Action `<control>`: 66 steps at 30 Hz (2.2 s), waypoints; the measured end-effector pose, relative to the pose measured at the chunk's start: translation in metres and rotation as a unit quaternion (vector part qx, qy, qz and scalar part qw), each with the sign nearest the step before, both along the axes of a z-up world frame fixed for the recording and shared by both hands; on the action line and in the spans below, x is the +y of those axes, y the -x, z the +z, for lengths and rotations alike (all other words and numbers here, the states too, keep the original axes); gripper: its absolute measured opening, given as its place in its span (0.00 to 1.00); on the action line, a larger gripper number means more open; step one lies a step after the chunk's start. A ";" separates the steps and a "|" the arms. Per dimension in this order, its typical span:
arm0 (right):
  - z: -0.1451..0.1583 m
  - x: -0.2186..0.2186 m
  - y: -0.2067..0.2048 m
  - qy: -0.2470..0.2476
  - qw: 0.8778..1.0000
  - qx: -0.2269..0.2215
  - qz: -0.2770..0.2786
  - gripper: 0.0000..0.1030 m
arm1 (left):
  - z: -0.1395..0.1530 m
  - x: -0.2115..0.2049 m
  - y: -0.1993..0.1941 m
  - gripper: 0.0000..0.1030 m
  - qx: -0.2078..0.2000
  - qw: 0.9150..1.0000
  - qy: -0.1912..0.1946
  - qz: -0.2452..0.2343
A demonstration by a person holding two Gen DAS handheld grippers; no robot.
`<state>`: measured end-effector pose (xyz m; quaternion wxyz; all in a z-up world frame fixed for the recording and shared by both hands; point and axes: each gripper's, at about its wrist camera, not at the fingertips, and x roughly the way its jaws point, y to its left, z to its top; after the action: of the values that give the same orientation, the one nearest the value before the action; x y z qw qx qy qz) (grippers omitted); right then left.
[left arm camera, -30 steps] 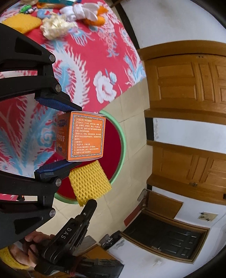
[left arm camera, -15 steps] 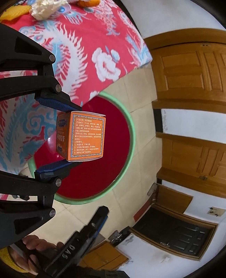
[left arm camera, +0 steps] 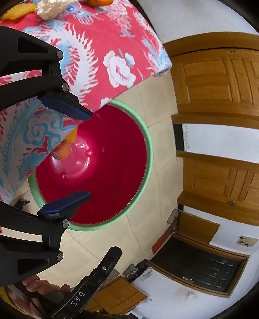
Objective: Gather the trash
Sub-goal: 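Open the left tool over the bucket while the right tool releases the foam net, then move both tools back over the table toward the crumpled tissues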
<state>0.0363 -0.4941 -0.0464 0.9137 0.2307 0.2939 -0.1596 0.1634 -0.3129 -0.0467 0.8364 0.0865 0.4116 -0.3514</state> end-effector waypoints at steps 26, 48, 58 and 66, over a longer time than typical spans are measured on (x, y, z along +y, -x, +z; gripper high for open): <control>0.019 0.088 -0.003 -0.012 0.995 0.027 0.097 0.34 | 0.044 0.137 0.021 0.72 -0.039 0.991 0.005 0.130; 0.035 0.201 -0.062 0.003 0.973 0.040 0.228 0.47 | 0.046 0.274 0.018 0.72 -0.044 0.961 0.014 0.271; 0.024 0.252 -0.111 -0.007 0.957 0.063 0.284 0.64 | 0.034 0.327 0.004 0.72 -0.036 0.940 0.008 0.339; 0.011 0.281 -0.143 0.006 0.948 0.079 0.307 0.65 | 0.015 0.349 -0.013 0.72 -0.019 0.932 0.003 0.362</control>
<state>0.1795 -0.2136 -0.0354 0.8937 0.1108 0.4210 0.1089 0.1767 0.0356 -0.0312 0.9147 -0.0646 0.3982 -0.0249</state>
